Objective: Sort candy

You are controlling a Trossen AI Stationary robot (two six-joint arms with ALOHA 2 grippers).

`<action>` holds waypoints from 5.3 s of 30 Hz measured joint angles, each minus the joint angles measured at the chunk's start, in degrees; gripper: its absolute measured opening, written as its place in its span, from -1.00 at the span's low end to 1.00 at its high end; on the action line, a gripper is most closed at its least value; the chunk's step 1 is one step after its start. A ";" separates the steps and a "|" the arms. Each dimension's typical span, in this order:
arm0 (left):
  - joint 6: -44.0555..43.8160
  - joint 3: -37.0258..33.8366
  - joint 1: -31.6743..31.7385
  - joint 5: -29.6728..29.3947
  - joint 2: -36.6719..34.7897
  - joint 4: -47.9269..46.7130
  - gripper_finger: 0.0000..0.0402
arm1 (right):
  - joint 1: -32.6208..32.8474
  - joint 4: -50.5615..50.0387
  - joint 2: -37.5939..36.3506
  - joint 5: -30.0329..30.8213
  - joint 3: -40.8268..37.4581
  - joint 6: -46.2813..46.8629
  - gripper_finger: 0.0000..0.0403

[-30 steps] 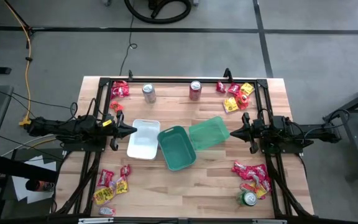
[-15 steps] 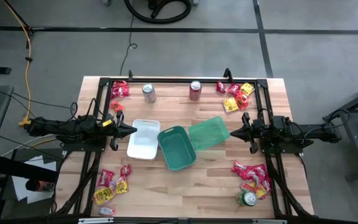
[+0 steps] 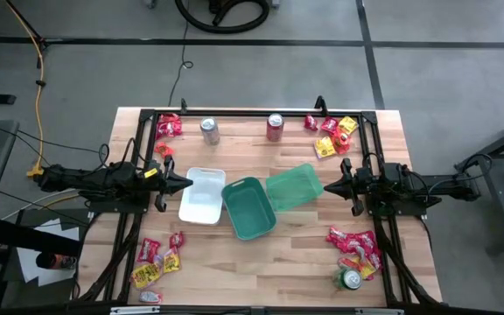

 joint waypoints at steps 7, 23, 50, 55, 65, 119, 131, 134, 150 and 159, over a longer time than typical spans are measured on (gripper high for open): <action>0.00 -0.01 0.00 0.00 0.00 0.02 -1.00 | 0.00 0.00 0.01 0.02 0.00 -0.01 -1.00; 0.01 0.00 -0.02 0.00 0.01 0.02 -1.00 | -0.01 0.00 0.01 0.01 0.00 -0.01 -1.00; -0.01 0.01 -0.01 0.00 0.02 0.02 -1.00 | -0.80 26.67 8.43 42.24 11.98 18.71 -1.00; 0.00 0.01 -0.02 0.00 0.01 0.02 -1.00 | -8.34 -9.07 26.02 42.77 28.26 29.66 -0.92; 0.00 0.01 0.00 0.00 0.01 0.02 -1.00 | -35.00 -32.66 61.49 18.31 39.60 33.13 -0.15; 0.00 0.01 -0.02 0.00 0.02 0.00 -1.00 | -2.97 -21.85 65.25 0.44 44.74 17.22 -0.92; 0.00 0.00 -0.01 0.00 0.00 0.01 -1.00 | -1.79 -24.68 71.33 5.57 44.74 15.58 -0.18; 0.02 0.00 0.00 0.00 0.00 0.02 -1.00 | -1.80 -26.66 71.11 5.57 45.11 14.34 0.01; 0.01 -0.01 -0.01 0.00 0.00 0.00 -1.00 | -15.72 -58.12 71.00 23.80 60.69 29.05 0.17; 0.00 0.00 -0.02 0.00 0.02 0.00 -1.00 | -40.12 -46.93 71.98 24.39 52.04 36.37 0.17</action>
